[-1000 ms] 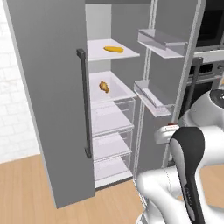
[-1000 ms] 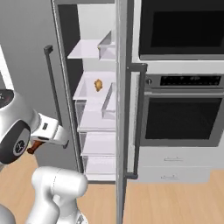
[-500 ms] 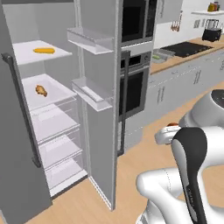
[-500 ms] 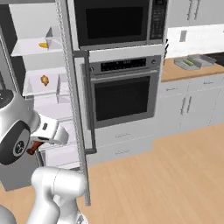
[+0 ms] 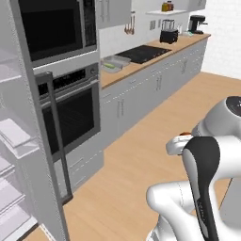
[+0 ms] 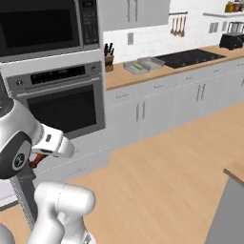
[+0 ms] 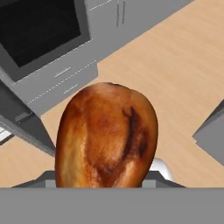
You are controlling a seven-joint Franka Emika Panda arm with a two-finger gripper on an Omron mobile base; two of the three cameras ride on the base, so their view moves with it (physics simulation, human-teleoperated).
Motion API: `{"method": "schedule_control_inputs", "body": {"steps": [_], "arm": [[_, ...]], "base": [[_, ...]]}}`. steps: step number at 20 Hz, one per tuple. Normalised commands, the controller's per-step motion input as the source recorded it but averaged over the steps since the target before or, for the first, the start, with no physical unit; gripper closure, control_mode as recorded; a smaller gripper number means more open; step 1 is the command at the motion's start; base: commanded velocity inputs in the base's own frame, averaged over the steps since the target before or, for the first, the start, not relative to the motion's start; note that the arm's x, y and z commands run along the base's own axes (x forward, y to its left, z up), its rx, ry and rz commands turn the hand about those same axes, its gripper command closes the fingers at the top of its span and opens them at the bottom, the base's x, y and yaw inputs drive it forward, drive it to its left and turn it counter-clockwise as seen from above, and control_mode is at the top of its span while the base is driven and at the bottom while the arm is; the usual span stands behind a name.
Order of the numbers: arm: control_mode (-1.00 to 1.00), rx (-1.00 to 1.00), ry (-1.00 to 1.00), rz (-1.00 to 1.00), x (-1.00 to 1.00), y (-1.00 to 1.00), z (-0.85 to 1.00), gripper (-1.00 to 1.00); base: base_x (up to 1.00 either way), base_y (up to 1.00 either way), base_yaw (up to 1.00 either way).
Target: Place one corn and one chicken drumstick in each tupperware on the nearby counter, to pack two identical lunches.
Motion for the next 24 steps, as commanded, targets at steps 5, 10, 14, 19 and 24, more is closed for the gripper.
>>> {"method": "schedule_control_inputs", "body": {"steps": [5, 10, 14, 19, 24], "arm": [[1.00, 0.00, 0.00, 0.00, 0.00, 0.00, 0.00, 1.00], [1.00, 0.00, 0.00, 0.00, 0.00, 0.00, 0.00, 1.00], [1.00, 0.00, 0.00, 0.00, 0.00, 0.00, 0.00, 1.00], [1.00, 0.00, 0.00, 0.00, 0.00, 0.00, 0.00, 1.00], [1.00, 0.00, 0.00, 0.00, 0.00, 0.00, 0.00, 1.00]], "base": [[0.98, -0.61, 0.00], [1.00, -0.18, -0.04], [0.88, 0.18, -0.14], [1.00, 0.09, -0.10], [1.00, 0.00, 0.00]]}}
